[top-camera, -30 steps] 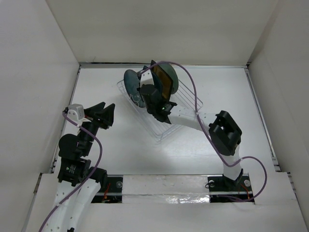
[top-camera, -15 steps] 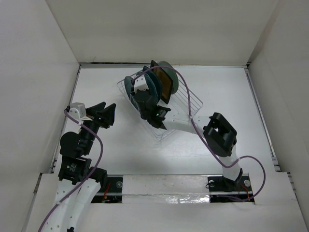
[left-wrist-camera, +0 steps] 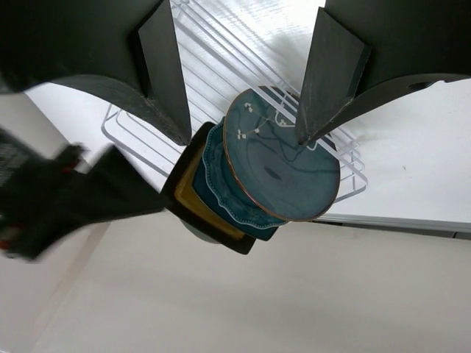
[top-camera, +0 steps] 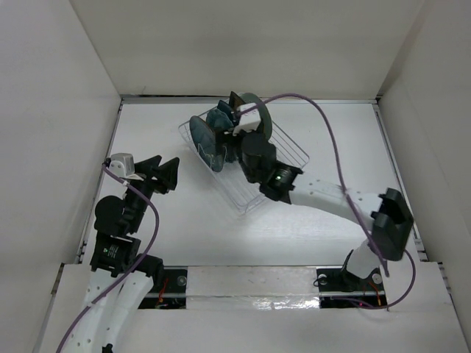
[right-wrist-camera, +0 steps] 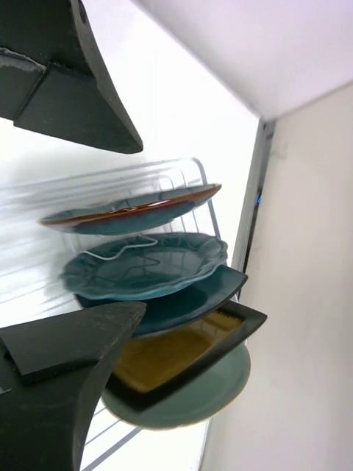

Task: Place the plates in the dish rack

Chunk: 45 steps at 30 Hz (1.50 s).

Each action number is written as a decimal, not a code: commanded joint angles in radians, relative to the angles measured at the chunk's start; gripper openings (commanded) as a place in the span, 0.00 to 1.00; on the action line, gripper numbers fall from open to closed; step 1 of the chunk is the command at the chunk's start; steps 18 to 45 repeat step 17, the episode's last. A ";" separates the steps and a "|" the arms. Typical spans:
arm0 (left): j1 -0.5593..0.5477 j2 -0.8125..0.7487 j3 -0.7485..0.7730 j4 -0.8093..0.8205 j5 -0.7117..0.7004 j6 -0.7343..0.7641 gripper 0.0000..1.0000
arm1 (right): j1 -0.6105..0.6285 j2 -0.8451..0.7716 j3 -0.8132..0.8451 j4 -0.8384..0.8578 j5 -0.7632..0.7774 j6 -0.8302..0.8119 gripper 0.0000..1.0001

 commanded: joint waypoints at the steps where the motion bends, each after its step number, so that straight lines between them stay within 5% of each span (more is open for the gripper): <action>1: -0.004 0.007 0.002 0.039 0.006 0.010 0.56 | -0.012 -0.180 -0.154 0.023 -0.061 0.092 0.87; 13: -0.004 0.007 -0.018 0.126 0.136 -0.010 0.64 | -0.236 -0.809 -0.548 -0.113 0.002 0.205 0.85; 17: -0.004 0.058 -0.004 0.119 0.136 -0.022 0.63 | -0.292 -0.814 -0.563 -0.162 -0.104 0.265 0.85; 45: -0.004 0.058 -0.004 0.119 0.136 -0.022 0.63 | -0.292 -0.814 -0.563 -0.162 -0.104 0.265 0.85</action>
